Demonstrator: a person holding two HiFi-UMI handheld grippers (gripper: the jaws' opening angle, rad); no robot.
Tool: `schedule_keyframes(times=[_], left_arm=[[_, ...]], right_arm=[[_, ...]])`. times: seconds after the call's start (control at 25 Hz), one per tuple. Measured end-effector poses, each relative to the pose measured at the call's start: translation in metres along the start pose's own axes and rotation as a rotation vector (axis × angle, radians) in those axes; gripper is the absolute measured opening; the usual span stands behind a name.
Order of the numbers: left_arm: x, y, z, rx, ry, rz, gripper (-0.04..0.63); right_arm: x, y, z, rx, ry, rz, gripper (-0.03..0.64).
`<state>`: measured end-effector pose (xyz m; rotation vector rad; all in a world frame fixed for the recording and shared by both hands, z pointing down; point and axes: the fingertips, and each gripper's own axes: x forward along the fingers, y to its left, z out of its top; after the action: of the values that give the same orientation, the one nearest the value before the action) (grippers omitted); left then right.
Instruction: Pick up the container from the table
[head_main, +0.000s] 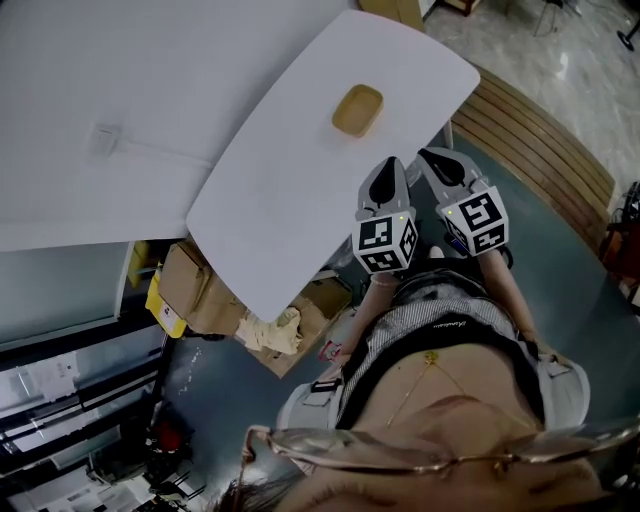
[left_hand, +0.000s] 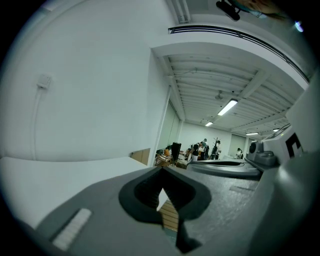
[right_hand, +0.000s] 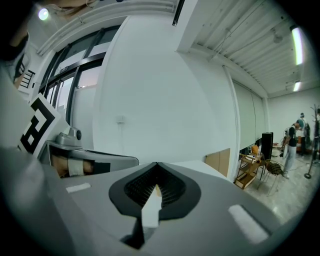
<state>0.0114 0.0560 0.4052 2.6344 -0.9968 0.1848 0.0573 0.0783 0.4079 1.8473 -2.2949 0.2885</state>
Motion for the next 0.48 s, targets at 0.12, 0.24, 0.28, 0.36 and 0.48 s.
schedule_keyframes(times=[0.12,0.24,0.28,0.36,0.48], left_arm=[[0.014,0.013,0.006,0.000,0.009,-0.010,0.000],[0.027,0.024,0.010,0.006,0.020,-0.024,0.000],[0.031,0.028,0.011,0.009,0.021,-0.030,0.000],[0.039,0.034,0.015,0.014,0.021,-0.041,0.000],[0.049,0.044,0.019,0.018,0.025,-0.061,0.000]], right_arm=[[0.019,-0.005,0.004,0.007,0.003,-0.002,0.026],[0.036,-0.009,0.006,0.017,0.006,-0.006,0.026],[0.041,-0.010,0.007,0.018,0.005,-0.009,0.025],[0.050,-0.014,0.009,0.017,0.003,-0.020,0.026],[0.063,-0.018,0.011,0.022,0.005,-0.043,0.026]])
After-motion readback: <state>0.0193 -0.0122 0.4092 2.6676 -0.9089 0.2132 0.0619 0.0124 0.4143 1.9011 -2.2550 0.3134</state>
